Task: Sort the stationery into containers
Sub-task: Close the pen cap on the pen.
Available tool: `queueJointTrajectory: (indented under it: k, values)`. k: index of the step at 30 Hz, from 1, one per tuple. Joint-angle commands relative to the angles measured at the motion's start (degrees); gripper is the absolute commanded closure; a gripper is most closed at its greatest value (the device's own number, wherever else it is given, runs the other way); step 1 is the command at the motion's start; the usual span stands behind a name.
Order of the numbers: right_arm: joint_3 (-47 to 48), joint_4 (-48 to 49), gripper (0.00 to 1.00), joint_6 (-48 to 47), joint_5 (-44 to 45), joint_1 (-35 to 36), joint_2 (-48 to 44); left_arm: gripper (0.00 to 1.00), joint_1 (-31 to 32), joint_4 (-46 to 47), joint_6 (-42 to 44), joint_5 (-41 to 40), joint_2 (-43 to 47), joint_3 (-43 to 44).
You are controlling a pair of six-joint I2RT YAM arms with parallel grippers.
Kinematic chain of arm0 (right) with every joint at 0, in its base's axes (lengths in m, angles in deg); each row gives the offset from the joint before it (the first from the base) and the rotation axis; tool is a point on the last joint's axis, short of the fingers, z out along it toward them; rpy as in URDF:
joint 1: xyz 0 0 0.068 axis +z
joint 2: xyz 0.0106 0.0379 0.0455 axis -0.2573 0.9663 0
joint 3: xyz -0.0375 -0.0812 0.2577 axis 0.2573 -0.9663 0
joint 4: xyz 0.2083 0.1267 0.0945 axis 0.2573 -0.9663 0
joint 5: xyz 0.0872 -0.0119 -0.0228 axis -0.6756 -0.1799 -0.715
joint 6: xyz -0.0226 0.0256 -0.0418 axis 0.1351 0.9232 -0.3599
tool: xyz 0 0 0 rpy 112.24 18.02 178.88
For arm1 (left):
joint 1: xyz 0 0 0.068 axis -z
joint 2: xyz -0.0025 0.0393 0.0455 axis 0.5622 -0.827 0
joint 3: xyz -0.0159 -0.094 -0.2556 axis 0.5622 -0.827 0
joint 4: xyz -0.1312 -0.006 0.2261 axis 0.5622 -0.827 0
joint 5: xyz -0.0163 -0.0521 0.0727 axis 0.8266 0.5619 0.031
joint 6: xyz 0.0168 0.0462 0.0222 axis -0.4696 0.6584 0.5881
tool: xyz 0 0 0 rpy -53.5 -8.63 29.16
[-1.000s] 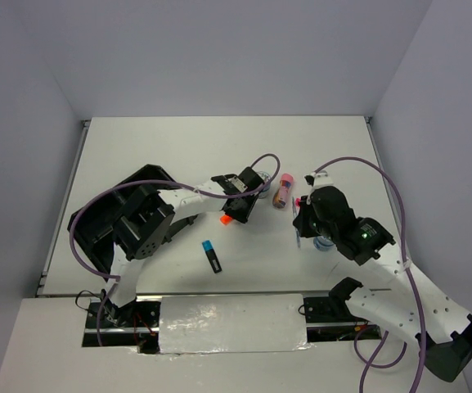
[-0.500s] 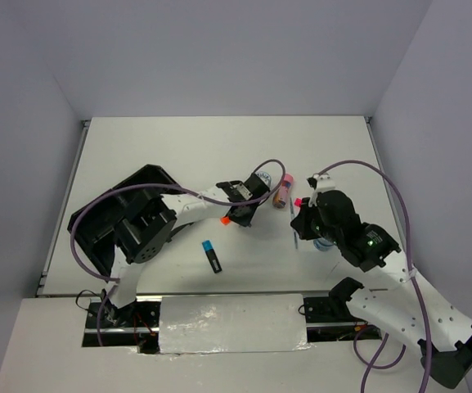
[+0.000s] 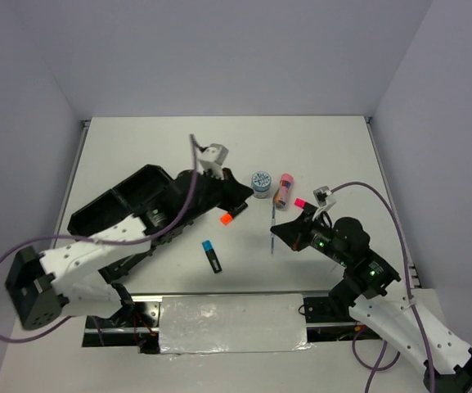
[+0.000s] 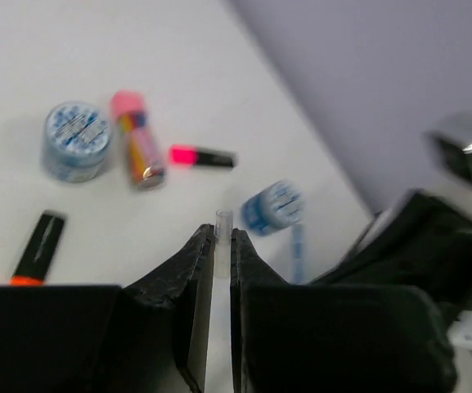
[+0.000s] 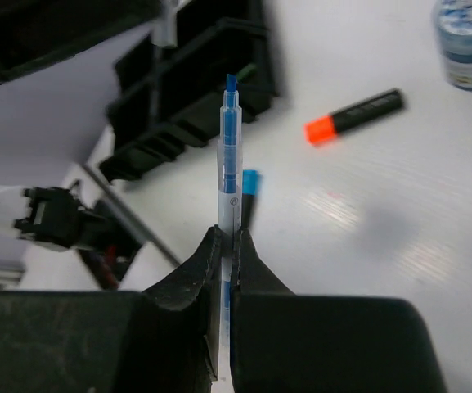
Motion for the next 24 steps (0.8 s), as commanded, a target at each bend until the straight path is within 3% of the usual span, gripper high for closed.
queueJointTrajectory:
  k: [1,9,13,24]
  values:
    - [-4.31,18.12,1.00,8.67,-5.97,4.43,-0.69,1.00,-0.23,27.81,-5.56,5.75,8.34,-12.12]
    - [0.41,22.54,1.00,5.35,6.06,21.42,7.74,1.00,-0.58,43.32,-9.17,12.52,16.26,-19.00]
    - [1.91,21.83,1.00,5.00,11.07,23.53,7.75,1.00,-0.58,41.75,-9.35,11.04,18.54,-19.79]
    - [5.08,19.90,1.00,3.32,10.82,24.59,7.83,1.00,-0.67,42.01,-9.61,10.50,19.79,-22.34]
